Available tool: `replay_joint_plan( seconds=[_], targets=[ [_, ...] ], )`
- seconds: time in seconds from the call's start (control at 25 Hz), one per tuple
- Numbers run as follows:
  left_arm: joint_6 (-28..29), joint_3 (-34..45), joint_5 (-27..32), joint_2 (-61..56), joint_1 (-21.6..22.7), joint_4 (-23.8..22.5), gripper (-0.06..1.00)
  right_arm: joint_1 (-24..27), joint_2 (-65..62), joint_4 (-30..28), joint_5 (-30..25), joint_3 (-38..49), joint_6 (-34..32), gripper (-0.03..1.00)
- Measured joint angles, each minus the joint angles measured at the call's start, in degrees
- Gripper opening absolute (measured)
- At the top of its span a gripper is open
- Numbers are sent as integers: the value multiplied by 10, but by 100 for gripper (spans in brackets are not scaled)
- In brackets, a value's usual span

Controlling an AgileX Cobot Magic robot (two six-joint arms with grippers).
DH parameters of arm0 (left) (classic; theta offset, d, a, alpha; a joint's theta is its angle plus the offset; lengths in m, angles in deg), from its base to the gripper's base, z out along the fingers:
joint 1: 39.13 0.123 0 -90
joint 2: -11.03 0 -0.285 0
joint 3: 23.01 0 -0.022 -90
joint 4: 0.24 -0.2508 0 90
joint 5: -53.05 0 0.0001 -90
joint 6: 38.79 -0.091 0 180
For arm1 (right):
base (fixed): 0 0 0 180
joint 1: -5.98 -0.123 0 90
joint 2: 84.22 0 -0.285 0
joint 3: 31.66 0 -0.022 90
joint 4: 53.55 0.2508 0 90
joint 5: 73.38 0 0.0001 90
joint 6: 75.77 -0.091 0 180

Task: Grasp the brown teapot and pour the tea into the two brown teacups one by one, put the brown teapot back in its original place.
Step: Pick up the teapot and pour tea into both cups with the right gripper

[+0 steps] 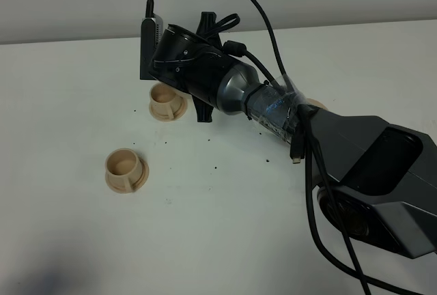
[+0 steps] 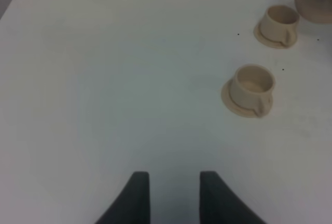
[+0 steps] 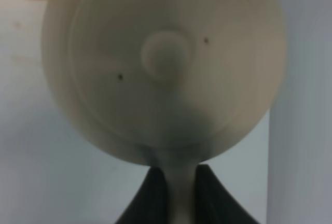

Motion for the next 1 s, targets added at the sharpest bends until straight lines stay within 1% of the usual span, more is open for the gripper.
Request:
replay_joint_plan(
  seconds=[0.24, 0.56, 1.0],
  targets=[
    [0, 0, 0, 0, 0, 0, 28, -2, 5, -24, 1, 0, 19, 13],
    [0, 0, 0, 0, 0, 0, 28, -3, 11, -45, 2, 0, 25, 13],
    [0, 0, 0, 0, 0, 0, 28, -3, 11, -50, 4, 0, 85, 13]
  ],
)
